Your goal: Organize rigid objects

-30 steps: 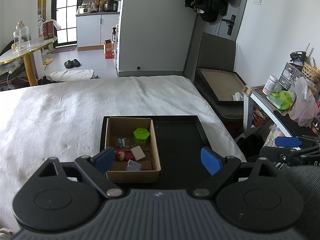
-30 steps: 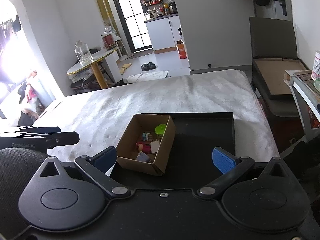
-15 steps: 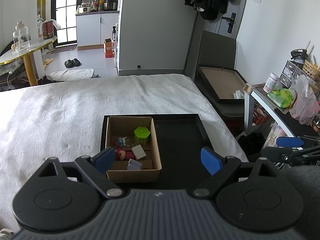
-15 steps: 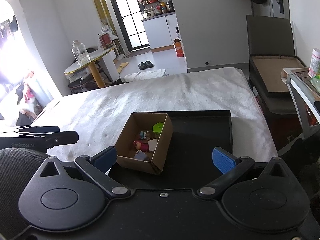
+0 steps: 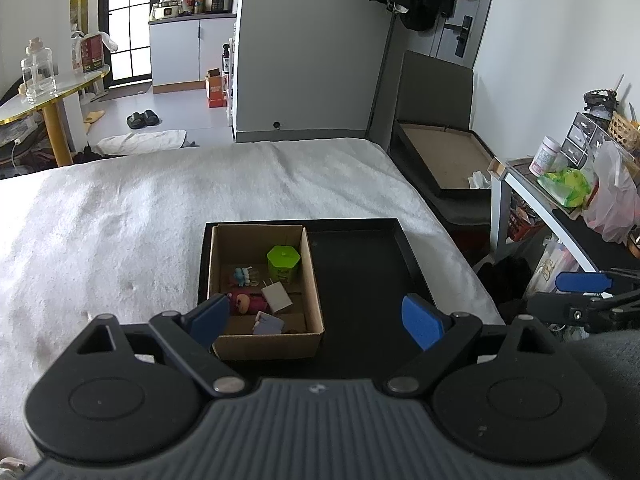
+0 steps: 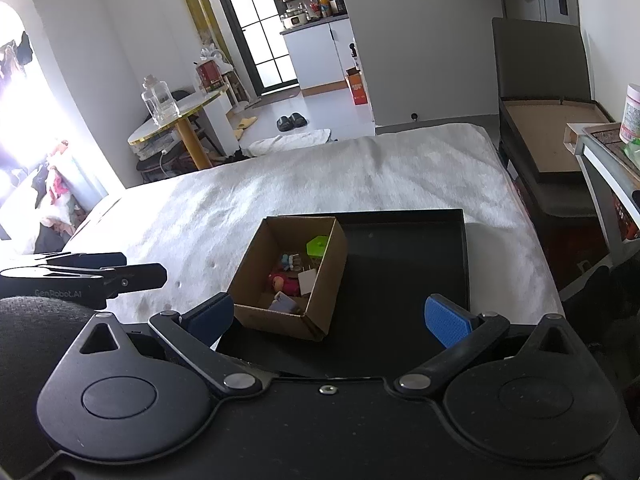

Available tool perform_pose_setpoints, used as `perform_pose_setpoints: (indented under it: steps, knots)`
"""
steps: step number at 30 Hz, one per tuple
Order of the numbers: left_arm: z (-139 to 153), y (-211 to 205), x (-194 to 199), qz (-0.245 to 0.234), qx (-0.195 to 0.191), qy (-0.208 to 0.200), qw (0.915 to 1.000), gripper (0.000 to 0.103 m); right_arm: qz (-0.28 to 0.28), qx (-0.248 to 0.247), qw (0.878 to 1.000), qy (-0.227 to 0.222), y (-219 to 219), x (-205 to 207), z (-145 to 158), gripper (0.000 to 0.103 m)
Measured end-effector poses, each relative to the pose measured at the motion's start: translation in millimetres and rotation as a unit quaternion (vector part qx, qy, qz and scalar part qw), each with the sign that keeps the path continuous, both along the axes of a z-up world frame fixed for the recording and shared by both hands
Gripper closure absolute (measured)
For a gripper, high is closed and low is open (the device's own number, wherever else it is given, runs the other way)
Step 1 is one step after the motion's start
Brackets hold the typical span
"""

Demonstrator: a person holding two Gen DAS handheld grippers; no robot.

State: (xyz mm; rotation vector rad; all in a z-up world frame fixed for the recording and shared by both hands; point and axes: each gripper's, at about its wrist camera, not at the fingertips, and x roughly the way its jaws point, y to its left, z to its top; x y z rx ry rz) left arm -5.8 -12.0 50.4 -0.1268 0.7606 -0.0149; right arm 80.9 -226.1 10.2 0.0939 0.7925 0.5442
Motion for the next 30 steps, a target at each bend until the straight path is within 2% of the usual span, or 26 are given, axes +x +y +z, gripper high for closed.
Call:
perform_pose_setpoints:
  steps: [30]
  knots:
    - [-0.9,-7.0,2.7,-0.007,0.01,0.0,0.9999,0.01,-0.01,-0.01,1.0,0.003,-4.3,2.4,-3.6,0.0]
